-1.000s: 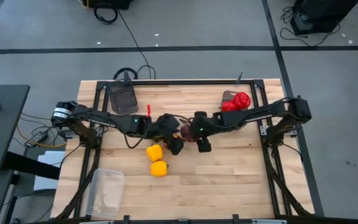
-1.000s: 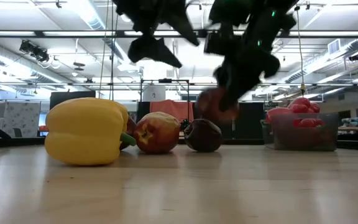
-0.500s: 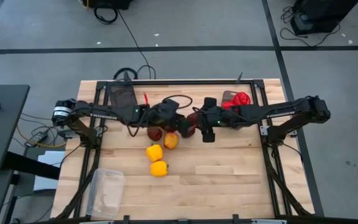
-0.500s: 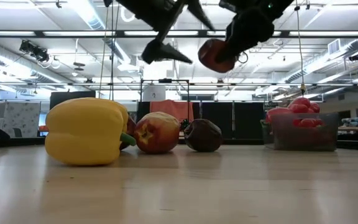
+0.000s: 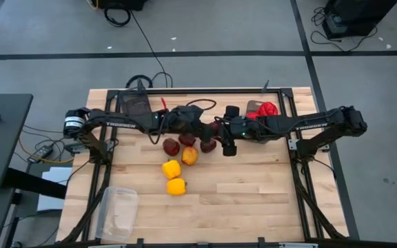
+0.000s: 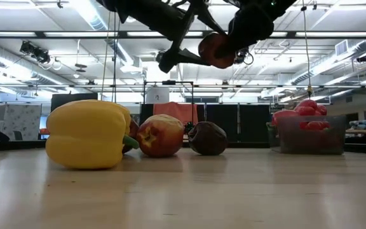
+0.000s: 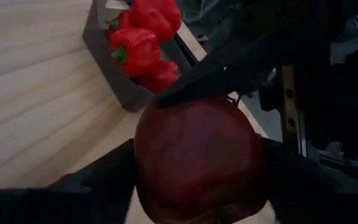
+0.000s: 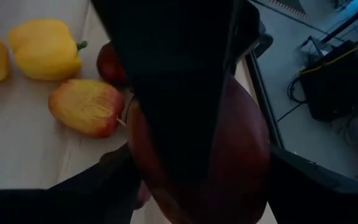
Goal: Sort produce into baskets
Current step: Put the red apple into the left black bin
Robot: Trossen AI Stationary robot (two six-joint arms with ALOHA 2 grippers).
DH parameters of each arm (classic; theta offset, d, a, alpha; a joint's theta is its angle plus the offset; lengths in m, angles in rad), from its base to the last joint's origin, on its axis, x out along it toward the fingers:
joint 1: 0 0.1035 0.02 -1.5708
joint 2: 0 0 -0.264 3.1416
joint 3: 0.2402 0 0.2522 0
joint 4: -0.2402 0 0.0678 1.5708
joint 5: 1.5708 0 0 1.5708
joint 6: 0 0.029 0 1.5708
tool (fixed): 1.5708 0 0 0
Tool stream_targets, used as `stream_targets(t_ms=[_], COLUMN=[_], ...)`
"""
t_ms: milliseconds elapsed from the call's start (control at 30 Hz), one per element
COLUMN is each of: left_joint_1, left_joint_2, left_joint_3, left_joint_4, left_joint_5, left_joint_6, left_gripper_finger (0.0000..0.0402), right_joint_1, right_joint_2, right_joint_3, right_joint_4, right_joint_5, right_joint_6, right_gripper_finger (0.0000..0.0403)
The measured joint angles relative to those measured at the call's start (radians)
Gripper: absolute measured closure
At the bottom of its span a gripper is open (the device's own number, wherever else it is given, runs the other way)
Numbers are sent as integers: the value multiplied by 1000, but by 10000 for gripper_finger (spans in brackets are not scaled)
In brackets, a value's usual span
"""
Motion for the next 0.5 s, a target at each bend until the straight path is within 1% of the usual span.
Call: stream_targets(t_ms=[33,67,133,200,233,333,400,500], left_joint_1=[12,24,52,85,104,158,195,264], left_joint_2=[-1,-5,-18,-42,-55,-114,-150,-193], left_joint_3=[0,0,1,0,0,4,20,27], left_joint_4=[-2,-6,-29,-103,-150,-366,-541,-744], left_joint_5=[21,40,70,76,67,19,-39,-136], left_joint_6=[3,7,34,75,106,227,300,387], left_gripper_finger=[123,136,138,138,138,138,138,138], right_joint_1=[-2,-6,-15,-34,-52,-120,-163,-202], right_joint_2=[0,0,1,-1,-3,10,22,53], right_joint_3=[0,-1,-2,0,2,2,0,1], right_joint_4=[4,10,33,35,24,-21,-42,-35], right_joint_5=[-2,-1,14,21,3,-125,-207,-279], right_joint_6=[2,7,46,127,172,275,323,352], right_gripper_finger=[99,92,78,64,57,45,43,43])
